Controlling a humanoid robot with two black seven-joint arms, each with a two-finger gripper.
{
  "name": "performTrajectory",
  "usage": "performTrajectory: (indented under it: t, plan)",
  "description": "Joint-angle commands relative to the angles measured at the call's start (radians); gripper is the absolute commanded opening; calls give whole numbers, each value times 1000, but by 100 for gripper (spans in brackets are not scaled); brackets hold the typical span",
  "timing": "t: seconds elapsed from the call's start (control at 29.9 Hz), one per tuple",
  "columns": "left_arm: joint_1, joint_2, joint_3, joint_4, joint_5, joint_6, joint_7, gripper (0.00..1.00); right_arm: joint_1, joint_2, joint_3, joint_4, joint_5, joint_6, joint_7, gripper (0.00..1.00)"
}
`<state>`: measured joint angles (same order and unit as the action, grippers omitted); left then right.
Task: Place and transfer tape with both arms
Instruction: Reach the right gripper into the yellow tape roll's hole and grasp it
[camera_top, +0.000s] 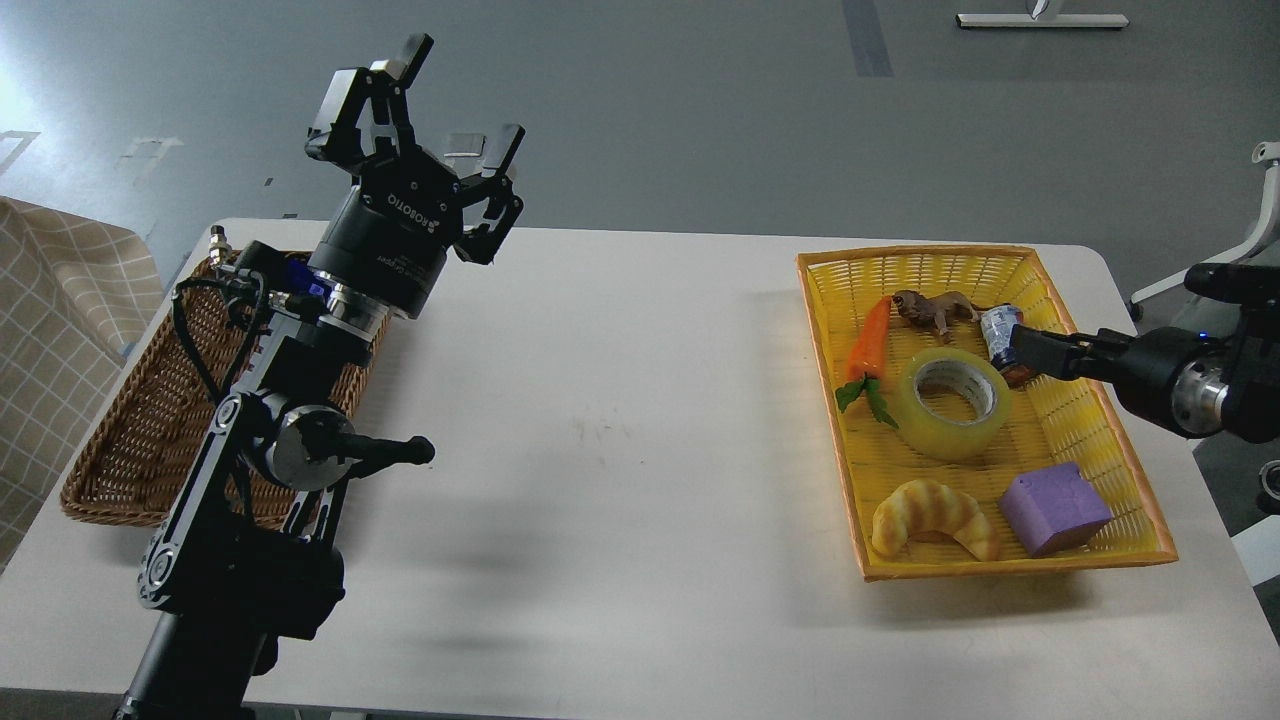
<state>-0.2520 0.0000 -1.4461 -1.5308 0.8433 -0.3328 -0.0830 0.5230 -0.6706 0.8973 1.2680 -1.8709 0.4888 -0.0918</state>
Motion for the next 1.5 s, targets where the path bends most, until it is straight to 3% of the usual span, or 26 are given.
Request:
performTrajectory:
  t: [0.0,1.0,1.47]
  plan:
    - [-1,0,0,0,0,0,-1,98,51,14,-63,-32,-2,0,1,95]
    - [-1,0,1,1,-3,5,-1,98,6,117,-67,-111,-134,-36,0,91]
    - [2,0,6,4,-3,6,-1,98,-23,126,-64,-116,-136,-39,-2,82]
